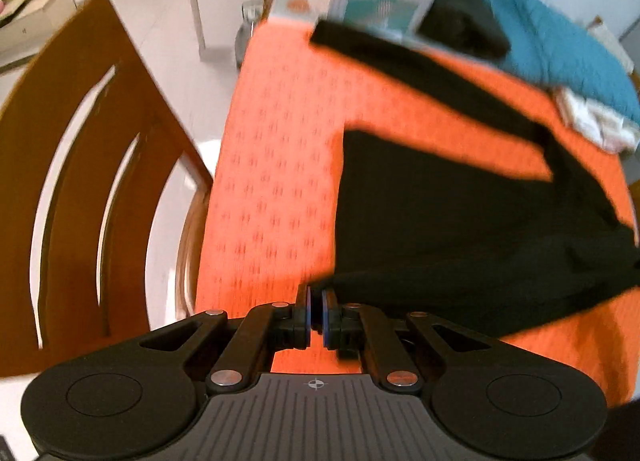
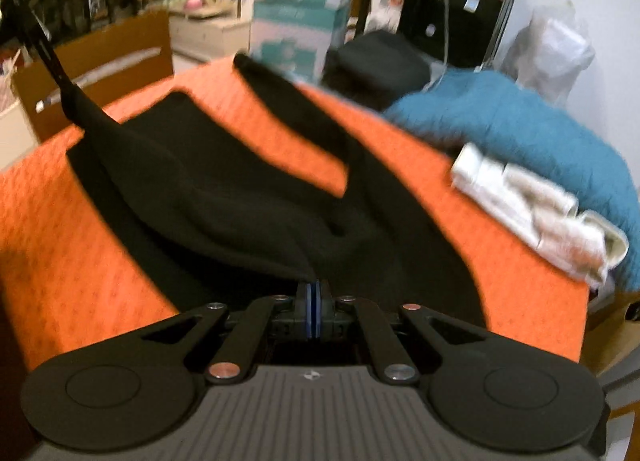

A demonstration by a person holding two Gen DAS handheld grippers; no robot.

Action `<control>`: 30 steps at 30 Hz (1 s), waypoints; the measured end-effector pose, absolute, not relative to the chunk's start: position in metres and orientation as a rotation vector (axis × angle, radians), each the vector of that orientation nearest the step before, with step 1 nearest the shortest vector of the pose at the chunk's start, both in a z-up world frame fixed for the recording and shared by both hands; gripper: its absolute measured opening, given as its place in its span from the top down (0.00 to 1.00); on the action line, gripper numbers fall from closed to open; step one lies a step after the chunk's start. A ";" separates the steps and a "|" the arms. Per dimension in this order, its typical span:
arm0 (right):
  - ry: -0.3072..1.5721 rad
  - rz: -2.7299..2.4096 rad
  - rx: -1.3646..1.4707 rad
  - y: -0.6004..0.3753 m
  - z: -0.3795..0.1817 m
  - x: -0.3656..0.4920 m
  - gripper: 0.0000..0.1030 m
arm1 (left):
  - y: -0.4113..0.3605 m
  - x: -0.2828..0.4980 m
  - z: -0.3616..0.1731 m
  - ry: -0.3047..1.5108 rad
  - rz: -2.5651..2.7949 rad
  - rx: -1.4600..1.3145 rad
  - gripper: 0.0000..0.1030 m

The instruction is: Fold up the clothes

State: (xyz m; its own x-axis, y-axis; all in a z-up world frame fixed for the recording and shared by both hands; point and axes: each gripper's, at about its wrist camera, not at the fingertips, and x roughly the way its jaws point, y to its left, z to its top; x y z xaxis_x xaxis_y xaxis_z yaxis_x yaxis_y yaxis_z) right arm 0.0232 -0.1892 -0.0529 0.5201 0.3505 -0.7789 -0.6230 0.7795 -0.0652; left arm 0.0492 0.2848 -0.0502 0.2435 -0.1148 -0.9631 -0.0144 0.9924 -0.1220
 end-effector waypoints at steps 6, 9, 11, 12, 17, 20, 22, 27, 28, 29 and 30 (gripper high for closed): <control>0.956 0.609 -0.381 -0.184 -0.084 0.005 0.95 | 0.278 0.026 -0.078 1.403 -0.041 -0.041 0.88; 0.964 0.593 -0.345 -0.191 -0.075 0.004 0.83 | 0.274 0.024 -0.064 1.348 -0.062 -0.067 0.72; 0.964 0.569 -0.300 -0.200 -0.066 0.006 0.78 | 0.267 0.026 -0.046 1.274 -0.085 -0.081 0.60; 0.964 0.555 -0.266 -0.207 -0.061 0.006 0.77 | 0.260 0.028 -0.039 1.245 -0.105 -0.081 0.54; 0.975 0.441 -0.101 -0.242 -0.048 0.022 0.76 | 0.221 0.044 -0.016 1.144 -0.226 -0.063 0.50; 0.985 0.344 0.017 -0.266 -0.052 0.027 0.76 | 0.191 0.059 -0.021 1.139 -0.306 -0.042 0.50; 0.999 0.289 0.100 -0.281 -0.058 0.030 0.76 | 0.169 0.070 -0.029 1.143 -0.348 -0.038 0.50; 1.015 0.165 0.318 -0.315 -0.075 0.036 0.76 | 0.114 0.092 -0.053 1.157 -0.427 -0.064 0.50; 1.013 0.157 0.342 -0.318 -0.078 0.037 0.76 | 0.103 0.097 -0.057 1.160 -0.443 -0.069 0.50; 1.012 0.148 0.366 -0.320 -0.081 0.037 0.76 | 0.091 0.100 -0.062 1.166 -0.468 -0.065 0.50; 1.010 0.140 0.388 -0.323 -0.084 0.038 0.76 | 0.080 0.102 -0.065 1.169 -0.490 -0.052 0.50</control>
